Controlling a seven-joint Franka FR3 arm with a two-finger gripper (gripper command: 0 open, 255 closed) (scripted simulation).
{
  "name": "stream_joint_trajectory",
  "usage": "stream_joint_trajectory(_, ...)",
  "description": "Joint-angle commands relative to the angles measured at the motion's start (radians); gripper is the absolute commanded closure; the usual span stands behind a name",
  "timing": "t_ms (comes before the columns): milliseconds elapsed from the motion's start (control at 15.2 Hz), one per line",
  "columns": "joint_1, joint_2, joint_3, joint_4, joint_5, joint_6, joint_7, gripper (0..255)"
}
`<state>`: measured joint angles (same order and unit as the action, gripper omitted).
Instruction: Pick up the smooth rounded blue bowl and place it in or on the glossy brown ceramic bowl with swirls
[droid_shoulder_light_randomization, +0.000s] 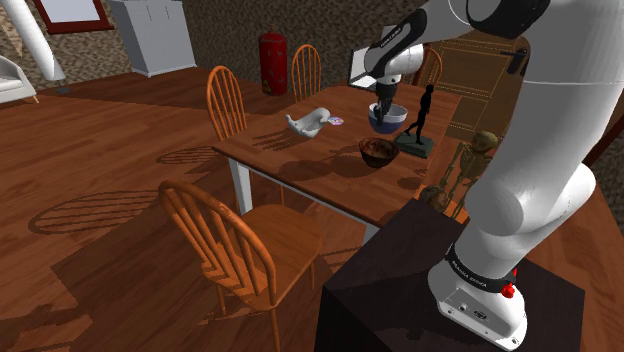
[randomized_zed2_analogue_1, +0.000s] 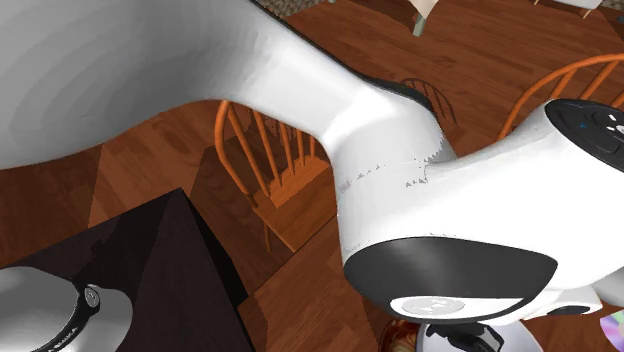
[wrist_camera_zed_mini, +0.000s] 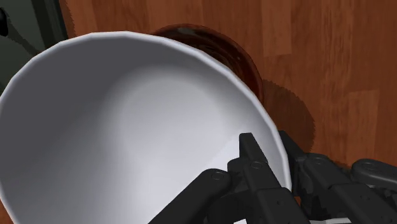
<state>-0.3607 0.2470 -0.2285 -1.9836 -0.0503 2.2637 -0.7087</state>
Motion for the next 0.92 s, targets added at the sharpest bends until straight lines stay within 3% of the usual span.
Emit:
stream_joint_trajectory(0,-0.003,0.013,0.0,-0.01,0.003,0.024,-0.005,255)
stream_joint_trajectory(858,-0.014,0.123,0.01,-0.05,0.026,0.171,-0.009,255)
